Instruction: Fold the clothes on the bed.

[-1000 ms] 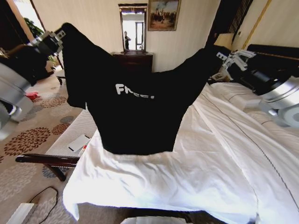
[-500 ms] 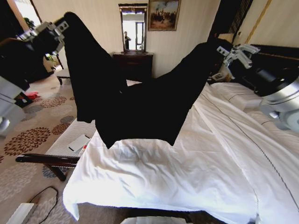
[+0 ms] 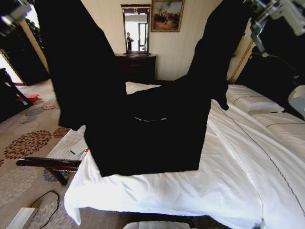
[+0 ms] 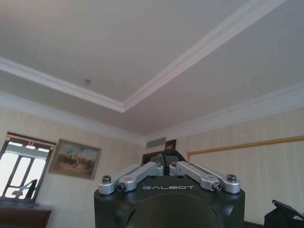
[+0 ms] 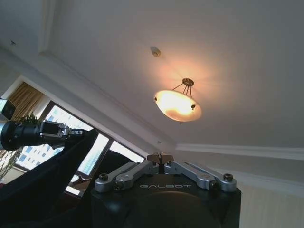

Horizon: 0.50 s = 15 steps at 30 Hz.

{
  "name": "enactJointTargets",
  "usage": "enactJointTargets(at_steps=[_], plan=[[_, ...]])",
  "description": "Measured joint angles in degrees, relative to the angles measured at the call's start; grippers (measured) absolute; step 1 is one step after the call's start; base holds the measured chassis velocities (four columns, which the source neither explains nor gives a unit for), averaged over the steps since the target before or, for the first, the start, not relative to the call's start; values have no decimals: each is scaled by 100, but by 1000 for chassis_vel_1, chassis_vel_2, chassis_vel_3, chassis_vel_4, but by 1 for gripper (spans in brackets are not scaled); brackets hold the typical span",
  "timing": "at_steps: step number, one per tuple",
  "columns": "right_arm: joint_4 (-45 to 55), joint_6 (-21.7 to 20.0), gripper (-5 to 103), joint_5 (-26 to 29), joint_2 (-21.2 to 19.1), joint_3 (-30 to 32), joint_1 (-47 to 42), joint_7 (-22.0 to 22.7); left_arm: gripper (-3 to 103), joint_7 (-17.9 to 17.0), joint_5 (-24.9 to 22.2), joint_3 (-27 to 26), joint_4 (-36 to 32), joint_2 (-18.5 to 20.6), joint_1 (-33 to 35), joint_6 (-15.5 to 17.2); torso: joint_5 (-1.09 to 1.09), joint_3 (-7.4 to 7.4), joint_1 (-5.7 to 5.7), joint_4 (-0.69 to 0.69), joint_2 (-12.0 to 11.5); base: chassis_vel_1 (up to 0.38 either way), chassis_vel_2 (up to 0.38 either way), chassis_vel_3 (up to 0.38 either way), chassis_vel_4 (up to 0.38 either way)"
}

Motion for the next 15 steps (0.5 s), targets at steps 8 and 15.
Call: enactJointTargets(at_steps=[8, 15], plan=[[-553, -56, 0, -1266, 125, -2030, -50, 106, 0, -260, 1425, 2117, 32, -779, 428, 760, 1, 1, 1, 1, -1, 0, 0, 0, 0], [-1714, -2, 0, -2206, 859, -4120, 506, 203, 0, -159, 3517, 4679, 1103, -1704, 307, 979, 1, 2, 2, -6, -2, 0, 0, 0, 0]])
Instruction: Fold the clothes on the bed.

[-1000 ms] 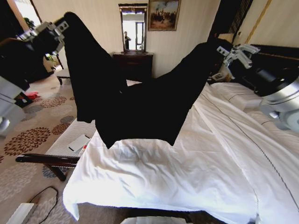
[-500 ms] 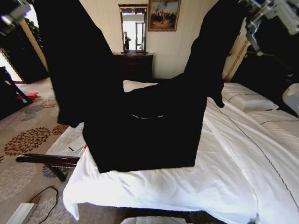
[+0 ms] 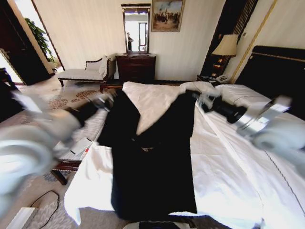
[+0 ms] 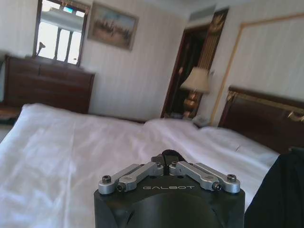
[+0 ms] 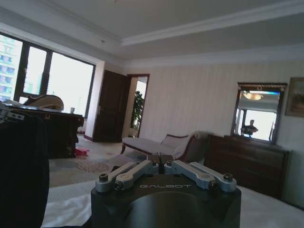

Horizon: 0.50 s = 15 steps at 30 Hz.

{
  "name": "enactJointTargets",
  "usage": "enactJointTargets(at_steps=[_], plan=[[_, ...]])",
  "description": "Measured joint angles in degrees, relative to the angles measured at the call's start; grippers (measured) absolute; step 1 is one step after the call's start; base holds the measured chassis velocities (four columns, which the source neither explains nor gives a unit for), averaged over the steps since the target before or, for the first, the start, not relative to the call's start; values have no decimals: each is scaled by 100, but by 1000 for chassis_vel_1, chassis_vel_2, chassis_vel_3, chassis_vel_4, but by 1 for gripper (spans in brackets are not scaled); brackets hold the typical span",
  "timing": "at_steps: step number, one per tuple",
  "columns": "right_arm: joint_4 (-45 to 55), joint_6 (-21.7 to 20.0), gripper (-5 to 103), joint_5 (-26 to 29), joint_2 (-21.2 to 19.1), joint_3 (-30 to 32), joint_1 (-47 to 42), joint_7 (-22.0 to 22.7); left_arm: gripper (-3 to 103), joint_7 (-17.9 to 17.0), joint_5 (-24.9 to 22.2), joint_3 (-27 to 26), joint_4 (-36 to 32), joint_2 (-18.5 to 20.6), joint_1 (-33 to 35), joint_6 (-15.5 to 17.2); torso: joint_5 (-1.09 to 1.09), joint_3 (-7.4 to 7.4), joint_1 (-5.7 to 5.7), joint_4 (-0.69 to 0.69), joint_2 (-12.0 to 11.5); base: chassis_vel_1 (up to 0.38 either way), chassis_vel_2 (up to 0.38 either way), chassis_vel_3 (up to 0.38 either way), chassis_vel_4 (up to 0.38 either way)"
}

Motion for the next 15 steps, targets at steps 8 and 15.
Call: enactJointTargets(at_steps=[8, 15], plan=[[-1684, 195, 0, -710, 1361, -2229, 1798, 7, 0, -56, 1029, 894, 1568, -806, -274, -248, 1, 0, 1, 6, -1, 0, 0, 0, 0], [-3239, 495, 0, -946, 2406, -3224, 3044, 239, 0, -31, 1660, 1112, 2683, -1501, -532, -473, -2, 0, 1, 6, 0, 0, 0, 0, 0]])
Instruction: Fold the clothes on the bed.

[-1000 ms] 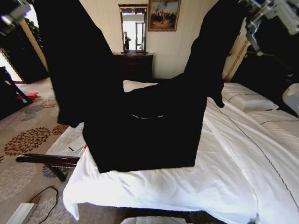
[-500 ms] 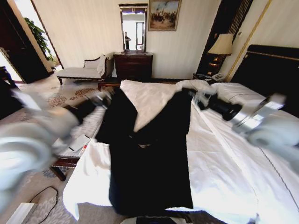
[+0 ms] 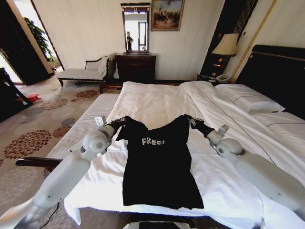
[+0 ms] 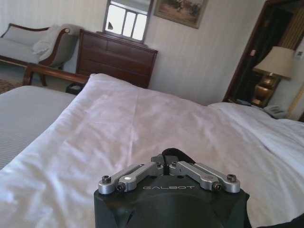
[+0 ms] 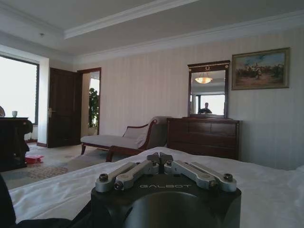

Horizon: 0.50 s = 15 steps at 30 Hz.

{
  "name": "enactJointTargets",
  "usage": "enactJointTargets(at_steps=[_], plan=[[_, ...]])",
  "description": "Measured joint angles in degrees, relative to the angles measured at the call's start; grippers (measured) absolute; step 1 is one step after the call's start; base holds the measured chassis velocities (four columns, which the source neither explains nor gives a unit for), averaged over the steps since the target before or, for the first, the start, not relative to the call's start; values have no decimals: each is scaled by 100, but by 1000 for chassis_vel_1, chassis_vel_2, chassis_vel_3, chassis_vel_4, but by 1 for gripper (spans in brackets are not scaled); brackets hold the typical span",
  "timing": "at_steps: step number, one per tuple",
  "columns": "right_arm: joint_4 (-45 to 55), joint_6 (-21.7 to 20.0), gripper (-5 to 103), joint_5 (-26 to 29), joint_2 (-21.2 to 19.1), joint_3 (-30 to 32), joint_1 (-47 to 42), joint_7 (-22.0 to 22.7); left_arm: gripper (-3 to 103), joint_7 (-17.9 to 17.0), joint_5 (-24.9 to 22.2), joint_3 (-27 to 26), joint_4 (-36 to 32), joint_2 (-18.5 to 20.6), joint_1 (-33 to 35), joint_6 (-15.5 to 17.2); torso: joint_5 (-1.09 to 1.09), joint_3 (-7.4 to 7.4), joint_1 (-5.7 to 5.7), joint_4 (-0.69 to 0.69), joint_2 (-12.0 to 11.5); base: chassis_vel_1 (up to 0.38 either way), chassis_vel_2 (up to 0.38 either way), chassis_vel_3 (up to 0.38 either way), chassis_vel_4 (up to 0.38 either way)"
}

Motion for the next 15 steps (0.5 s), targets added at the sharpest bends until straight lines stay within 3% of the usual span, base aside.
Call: enactJointTargets(at_steps=[9, 15], plan=[[-1422, 159, 0, -343, 1040, -445, 566, 212, 0, 39, 541, 79, 1264, -793, -200, -195, 1, 0, 0, 1, 0, 0, 0, 0, 0], [-2376, 168, 0, -988, 1513, -382, 640, 823, 0, 34, 921, -12, 1934, -1263, -252, -327, 2, 0, 0, -1, 0, 0, 0, 0, 0]])
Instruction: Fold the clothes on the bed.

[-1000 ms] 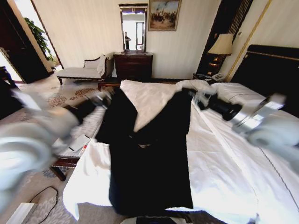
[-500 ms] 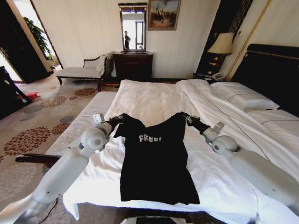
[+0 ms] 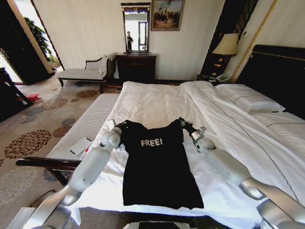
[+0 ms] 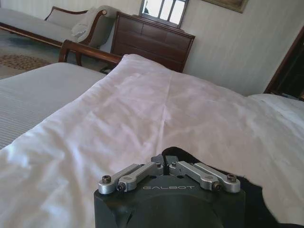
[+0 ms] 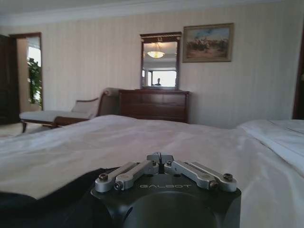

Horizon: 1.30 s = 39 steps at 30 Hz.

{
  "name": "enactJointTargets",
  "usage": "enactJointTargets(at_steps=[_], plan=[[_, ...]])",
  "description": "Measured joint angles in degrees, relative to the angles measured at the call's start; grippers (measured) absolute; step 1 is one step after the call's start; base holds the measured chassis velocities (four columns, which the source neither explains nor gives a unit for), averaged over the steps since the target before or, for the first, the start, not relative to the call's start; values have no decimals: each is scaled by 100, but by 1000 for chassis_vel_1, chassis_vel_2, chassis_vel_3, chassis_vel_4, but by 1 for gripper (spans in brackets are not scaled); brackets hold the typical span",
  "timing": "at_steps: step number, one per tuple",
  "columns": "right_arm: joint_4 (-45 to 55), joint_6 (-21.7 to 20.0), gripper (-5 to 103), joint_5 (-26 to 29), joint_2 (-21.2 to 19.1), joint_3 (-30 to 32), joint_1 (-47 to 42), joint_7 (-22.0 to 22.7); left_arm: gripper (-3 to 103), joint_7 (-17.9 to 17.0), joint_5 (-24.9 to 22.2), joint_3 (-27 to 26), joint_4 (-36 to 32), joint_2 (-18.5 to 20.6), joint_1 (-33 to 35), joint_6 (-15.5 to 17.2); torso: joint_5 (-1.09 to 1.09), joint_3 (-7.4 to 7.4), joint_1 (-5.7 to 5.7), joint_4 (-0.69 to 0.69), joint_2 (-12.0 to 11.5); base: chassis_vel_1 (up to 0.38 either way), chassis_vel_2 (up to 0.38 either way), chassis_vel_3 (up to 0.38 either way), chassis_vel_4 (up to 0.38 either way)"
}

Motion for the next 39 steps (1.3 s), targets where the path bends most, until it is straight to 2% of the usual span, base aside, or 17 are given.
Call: enactJointTargets(at_steps=[10, 12, 15, 17, 18, 22, 23, 24, 25, 27, 29, 30, 31, 33, 34, 36, 39], plan=[[-662, 98, -1, -437, 349, 378, -72, 537, -1, 1, 339, -336, 778, -515, -8, -60, -1, -1, -1, 0, 1, 0, 0, 0, 0], [-675, 127, 4, -437, 360, 403, -72, 549, 4, -3, 369, -364, 808, -521, -8, -77, -2, -1, -1, -1, 1, 0, 0, 0, 0], [-715, 362, 20, -427, 450, 538, -51, 544, 20, 49, 419, -443, 839, -520, -5, -154, 0, -1, -1, 2, 1, 0, 0, 0, 0], [-664, 394, 25, -410, 460, 635, -44, 544, 25, 49, 417, -514, 838, -493, -5, -193, -1, -1, -1, 2, 1, 0, 0, 0, 0], [-664, 394, 25, -410, 460, 635, -44, 544, 25, 49, 417, -514, 838, -493, -5, -193, -1, -1, -1, 2, 1, 0, 0, 0, 0], [-36, 261, 47, -292, 220, 908, -204, 584, 47, 16, 203, -801, 610, -169, 0, -218, -1, -1, 0, 1, 1, 0, 0, 0, 0], [-36, 261, 47, -292, 220, 908, -204, 584, 47, 16, 203, -801, 610, -169, 0, -218, -1, -1, 0, 1, 1, 0, 0, 0, 0], [255, 146, 52, -247, 120, 968, -312, 647, 53, -37, 107, -899, 489, -73, 14, -218, -2, 0, 0, 0, 1, 0, 0, 0, 0], [615, 5, 52, -183, 19, 1031, -435, 748, 53, -108, -11, -1000, 355, 17, 30, -205, -2, -1, 0, -1, 1, 0, 0, 0, 0], [1265, -262, 63, -8, -128, 1141, -664, 969, 64, -278, -305, -1215, -29, 191, 62, -152, -3, -1, -1, 1, 1, 0, 0, 0, 0], [1674, -430, 63, 154, -212, 1210, -817, 1102, 64, -363, -511, -1334, -328, 300, 76, -110, -2, -1, -1, 2, 1, 0, 0, 0, 0], [2261, -655, 74, 437, -316, 1310, -1061, 1276, 74, -430, -829, -1489, -926, 493, 86, -52, -5, -1, -2, 3, 1, 0, 0, 0, 0], [2510, -753, 74, 555, -351, 1345, -1170, 1349, 74, -445, -1007, -1548, -1269, 592, 83, -27, -2, -2, -2, 2, 2, 0, 0, 0, 0], [2924, -931, 85, 706, -397, 1378, -1324, 1486, 85, -508, -1367, -1659, -1894, 763, 60, 18, -1, -2, -3, 1, 2, 0, 0, 0, 0], [3277, -1163, 90, 805, -432, 1340, -1434, 1649, 90, -625, -1761, -1793, -2521, 960, 46, 49, 0, -3, -4, 0, 3, 0, 0, 0, 0], [3342, -1227, 95, 821, -440, 1301, -1449, 1678, 96, -648, -1860, -1831, -2687, 1018, 53, 58, 0, -3, -4, -1, 3, 0, 0, 0, 0], [3493, -1574, 99, 936, -447, 990, -1439, 1865, 100, -691, -2127, -2057, -3367, 1276, 222, 103, -2, -2, -4, 1, 3, 0, 0, 0, 0]])
